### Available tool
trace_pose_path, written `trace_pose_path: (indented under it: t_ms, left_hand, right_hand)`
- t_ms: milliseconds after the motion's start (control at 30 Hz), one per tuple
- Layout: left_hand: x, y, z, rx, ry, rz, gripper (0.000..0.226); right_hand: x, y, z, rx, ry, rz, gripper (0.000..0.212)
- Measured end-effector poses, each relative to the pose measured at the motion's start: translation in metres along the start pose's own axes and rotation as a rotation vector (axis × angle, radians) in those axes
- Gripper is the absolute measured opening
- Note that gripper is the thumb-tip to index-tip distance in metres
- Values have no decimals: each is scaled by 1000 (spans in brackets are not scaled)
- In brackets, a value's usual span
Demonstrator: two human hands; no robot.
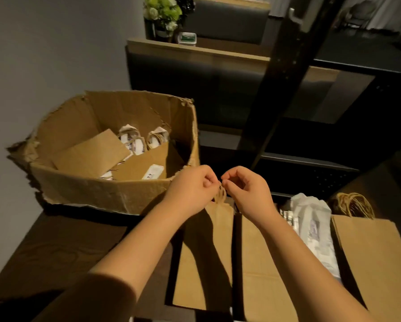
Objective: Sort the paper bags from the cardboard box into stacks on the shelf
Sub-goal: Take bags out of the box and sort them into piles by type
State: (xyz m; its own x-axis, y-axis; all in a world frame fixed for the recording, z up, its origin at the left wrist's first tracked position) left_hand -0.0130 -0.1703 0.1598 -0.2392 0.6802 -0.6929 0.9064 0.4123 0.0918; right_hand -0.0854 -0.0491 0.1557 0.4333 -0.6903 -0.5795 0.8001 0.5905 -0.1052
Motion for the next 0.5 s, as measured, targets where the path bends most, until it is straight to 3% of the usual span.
trace_pose_path:
  t_ms: [167,300,400,500]
  left_hand:
    - [-97,-16,59,-29,52,-83,13]
    - [-151,-47,123,-75,46,-86,15]
    - [-175,-78,181,-151,-6,-83,16]
    - [-188,-110,232,-265,-121,-25,37]
  right_hand:
    - [61,-44,68,-39,-72,53,8]
    - [117,-88,87,57,-60,135,7]
    - [162,-116,81,183,-29,269,9]
    - [210,-136,66,298,120,469,21]
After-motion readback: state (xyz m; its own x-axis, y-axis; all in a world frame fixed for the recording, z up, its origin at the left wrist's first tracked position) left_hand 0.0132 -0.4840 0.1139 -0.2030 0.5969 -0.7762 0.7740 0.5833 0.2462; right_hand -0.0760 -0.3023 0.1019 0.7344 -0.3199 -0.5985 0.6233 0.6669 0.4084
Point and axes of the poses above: each hand's wrist, its own y-axis away from the middle knuckle, its own x-axis out of the palm, z = x × y, the point moved 6 cm from there along -y, towards the middle knuckle, and after that the axes turned 1 degree about -x, right-handed, at the moved point
